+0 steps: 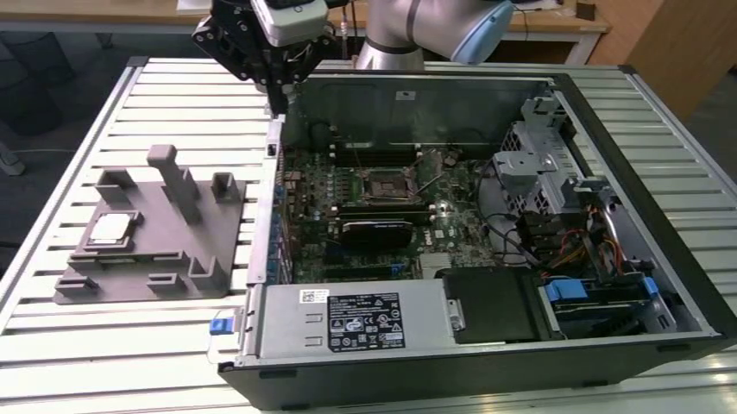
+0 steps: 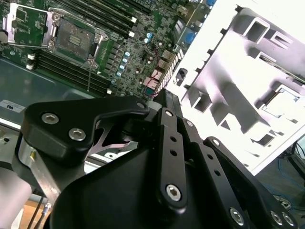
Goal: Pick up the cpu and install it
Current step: 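Reach for the cpu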
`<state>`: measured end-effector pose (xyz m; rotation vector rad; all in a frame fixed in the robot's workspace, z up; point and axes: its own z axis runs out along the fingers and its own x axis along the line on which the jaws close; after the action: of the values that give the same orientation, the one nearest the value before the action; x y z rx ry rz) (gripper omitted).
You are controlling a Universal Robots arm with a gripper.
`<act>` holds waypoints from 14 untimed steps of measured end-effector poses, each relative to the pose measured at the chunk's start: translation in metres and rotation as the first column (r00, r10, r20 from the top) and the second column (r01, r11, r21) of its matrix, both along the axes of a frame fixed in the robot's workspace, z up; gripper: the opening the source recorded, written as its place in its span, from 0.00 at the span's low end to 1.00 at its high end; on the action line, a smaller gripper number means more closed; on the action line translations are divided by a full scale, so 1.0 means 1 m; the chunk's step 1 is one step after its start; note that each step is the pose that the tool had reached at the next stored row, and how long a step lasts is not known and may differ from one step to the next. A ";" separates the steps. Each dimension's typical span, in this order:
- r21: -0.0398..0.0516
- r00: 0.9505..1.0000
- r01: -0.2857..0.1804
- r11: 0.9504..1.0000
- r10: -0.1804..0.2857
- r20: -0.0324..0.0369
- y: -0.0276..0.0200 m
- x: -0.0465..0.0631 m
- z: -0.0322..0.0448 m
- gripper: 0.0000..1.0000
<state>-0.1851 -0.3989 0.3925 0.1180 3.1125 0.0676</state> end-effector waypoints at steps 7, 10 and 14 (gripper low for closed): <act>0.000 1.000 0.000 1.000 0.000 0.000 0.0000 -0.007 -0.0001 0.11; 0.000 1.000 0.000 1.000 0.000 0.000 0.0000 -0.010 -0.0001 0.11; 0.000 1.000 0.000 1.000 0.000 0.000 0.0000 -0.014 -0.0003 0.11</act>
<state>-0.1994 -0.3989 0.3923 0.1180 3.1125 0.0676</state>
